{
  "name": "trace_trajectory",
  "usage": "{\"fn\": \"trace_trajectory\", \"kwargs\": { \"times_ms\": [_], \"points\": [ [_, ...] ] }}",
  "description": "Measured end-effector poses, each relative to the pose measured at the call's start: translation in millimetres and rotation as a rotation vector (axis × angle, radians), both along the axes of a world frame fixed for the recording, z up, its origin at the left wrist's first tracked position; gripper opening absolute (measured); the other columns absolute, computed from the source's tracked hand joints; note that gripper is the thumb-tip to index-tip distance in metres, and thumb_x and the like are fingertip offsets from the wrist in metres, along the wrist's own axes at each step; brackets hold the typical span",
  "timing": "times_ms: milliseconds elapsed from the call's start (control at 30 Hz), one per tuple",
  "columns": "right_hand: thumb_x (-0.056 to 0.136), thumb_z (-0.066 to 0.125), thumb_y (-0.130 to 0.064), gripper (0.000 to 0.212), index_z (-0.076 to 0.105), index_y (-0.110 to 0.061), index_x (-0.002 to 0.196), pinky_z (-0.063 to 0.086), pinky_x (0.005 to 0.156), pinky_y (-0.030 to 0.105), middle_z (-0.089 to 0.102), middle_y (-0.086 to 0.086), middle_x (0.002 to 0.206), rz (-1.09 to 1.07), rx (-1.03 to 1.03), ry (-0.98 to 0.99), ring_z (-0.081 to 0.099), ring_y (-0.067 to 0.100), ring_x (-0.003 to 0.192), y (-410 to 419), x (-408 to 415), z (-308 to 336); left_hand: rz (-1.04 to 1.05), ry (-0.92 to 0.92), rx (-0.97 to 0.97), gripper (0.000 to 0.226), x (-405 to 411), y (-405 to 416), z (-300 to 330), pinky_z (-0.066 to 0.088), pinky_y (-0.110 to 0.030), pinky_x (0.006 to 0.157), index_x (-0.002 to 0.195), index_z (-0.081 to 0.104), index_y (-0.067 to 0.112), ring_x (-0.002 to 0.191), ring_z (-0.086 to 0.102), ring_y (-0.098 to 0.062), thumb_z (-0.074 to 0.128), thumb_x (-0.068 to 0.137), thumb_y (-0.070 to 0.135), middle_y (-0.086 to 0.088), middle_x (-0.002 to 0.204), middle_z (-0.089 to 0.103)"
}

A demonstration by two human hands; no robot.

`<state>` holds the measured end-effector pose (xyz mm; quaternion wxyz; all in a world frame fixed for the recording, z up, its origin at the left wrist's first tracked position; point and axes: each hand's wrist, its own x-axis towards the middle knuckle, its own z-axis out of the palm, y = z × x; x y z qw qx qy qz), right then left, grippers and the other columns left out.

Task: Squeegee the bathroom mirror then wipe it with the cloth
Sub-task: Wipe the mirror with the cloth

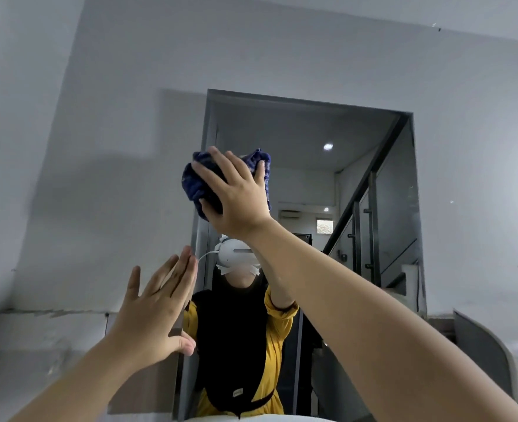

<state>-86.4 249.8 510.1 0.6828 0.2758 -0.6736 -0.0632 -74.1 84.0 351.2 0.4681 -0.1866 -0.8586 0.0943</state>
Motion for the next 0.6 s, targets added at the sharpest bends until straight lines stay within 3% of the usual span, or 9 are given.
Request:
{"fn": "trace_trajectory", "kwargs": {
  "times_ms": [133,233,333,433,600],
  "points": [
    [0.081,0.052,-0.039,0.055,0.052,-0.029,0.134,0.028,0.097,0.073,0.045,0.005,0.146,-0.079,0.179,-0.031,0.042,0.031,0.13,33,5,-11,0.043,0.004,-0.015,0.147,2,0,-2,0.022,-0.063,0.094,0.146,0.019,0.007,0.138,0.015,-0.026,0.071,0.027,0.078,-0.01,0.154,0.016],
    [0.081,0.051,-0.039,0.054,0.05,-0.031,0.135,0.027,0.1,0.073,0.043,0.004,0.147,-0.133,0.159,-0.044,0.041,0.031,0.133,69,9,-16,0.038,0.007,-0.007,0.143,6,2,-5,0.02,-0.064,0.094,0.146,0.018,0.009,0.142,0.007,-0.024,0.071,0.032,0.076,-0.008,0.155,0.015],
    [0.082,0.054,-0.039,0.055,0.048,-0.032,0.136,0.025,0.101,0.072,0.041,0.003,0.149,-0.162,0.025,-0.046,0.038,0.03,0.135,110,15,-22,0.04,0.019,0.017,0.139,7,4,-8,0.015,-0.063,0.098,0.148,0.006,0.014,0.14,0.016,-0.027,0.068,0.04,0.077,-0.003,0.157,0.002],
    [0.083,0.05,-0.044,0.056,0.044,-0.033,0.138,0.016,0.107,0.07,0.036,0.002,0.152,-0.214,-0.158,-0.039,0.034,0.03,0.138,154,24,-29,0.026,0.033,0.065,0.137,7,7,-9,0.007,-0.061,0.103,0.146,-0.011,0.021,0.142,0.01,-0.026,0.066,0.047,0.074,0.005,0.154,-0.019],
    [0.088,0.049,-0.046,0.054,0.037,-0.034,0.139,0.01,0.108,0.069,0.032,0.002,0.153,-0.228,-0.581,-0.009,0.027,0.03,0.141,219,29,-60,0.061,-0.01,0.126,0.134,13,19,-11,-0.016,-0.053,0.103,0.129,-0.044,0.025,0.136,-0.028,-0.018,0.063,0.062,0.069,0.008,0.139,-0.048]
  ]
}}
